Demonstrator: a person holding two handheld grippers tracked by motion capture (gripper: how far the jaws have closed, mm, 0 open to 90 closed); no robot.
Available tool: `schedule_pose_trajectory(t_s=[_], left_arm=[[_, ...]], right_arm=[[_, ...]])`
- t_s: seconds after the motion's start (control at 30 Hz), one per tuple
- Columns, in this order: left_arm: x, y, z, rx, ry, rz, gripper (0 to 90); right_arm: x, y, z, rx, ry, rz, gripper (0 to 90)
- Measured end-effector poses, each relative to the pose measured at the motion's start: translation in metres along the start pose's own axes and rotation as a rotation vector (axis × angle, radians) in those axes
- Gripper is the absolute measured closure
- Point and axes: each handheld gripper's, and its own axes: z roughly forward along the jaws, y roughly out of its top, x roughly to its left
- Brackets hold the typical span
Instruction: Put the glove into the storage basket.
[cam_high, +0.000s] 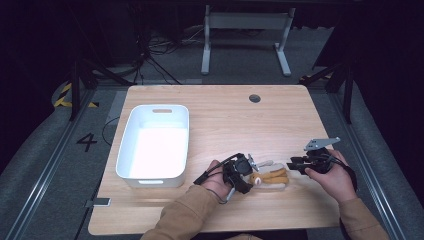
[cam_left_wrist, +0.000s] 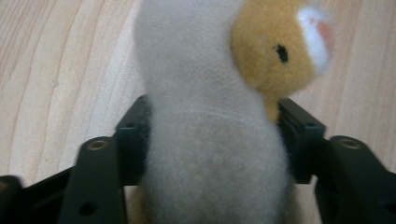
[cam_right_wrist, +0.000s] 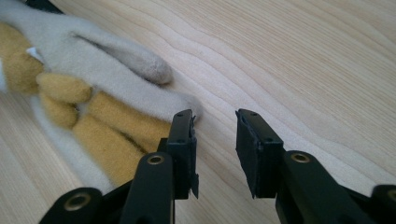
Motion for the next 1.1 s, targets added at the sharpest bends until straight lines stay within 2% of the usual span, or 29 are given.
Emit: schedule_pose_trajectory(t_s=[0.17,0.23,0.4,0.6,0.8,1.1], left_arm=[[-0.003,-0.001,-0.001,-0.003,-0.002,0.003,58.4],[-0.004,0.0,-0.002,0.006,0.014,-0.01,61.0],[-0.005,0.0,-0.002,0.001,0.025,-0.037,66.5],[0.001,-0.001,-0.004,-0.01,-0.007,-0.072,68.5],[0.005,-0.002,-0.011,-0.018,-0.022,-0.106,70.2],[0.006,-0.001,-0.031,-0.05,-0.04,-0.139,71.1]], right_arm=[[0.0,0.0,0.001,-0.001,-0.002,0.001,67.3],[0.0,0.0,0.001,-0.002,-0.002,0.001,67.2],[-0.001,0.0,0.0,-0.007,-0.007,0.0,67.0],[-0.001,-0.001,0.0,-0.007,-0.007,0.001,66.9],[-0.004,-0.001,-0.001,-0.01,-0.011,0.004,66.7],[-0.005,0.0,-0.004,-0.025,-0.017,0.007,66.7]])
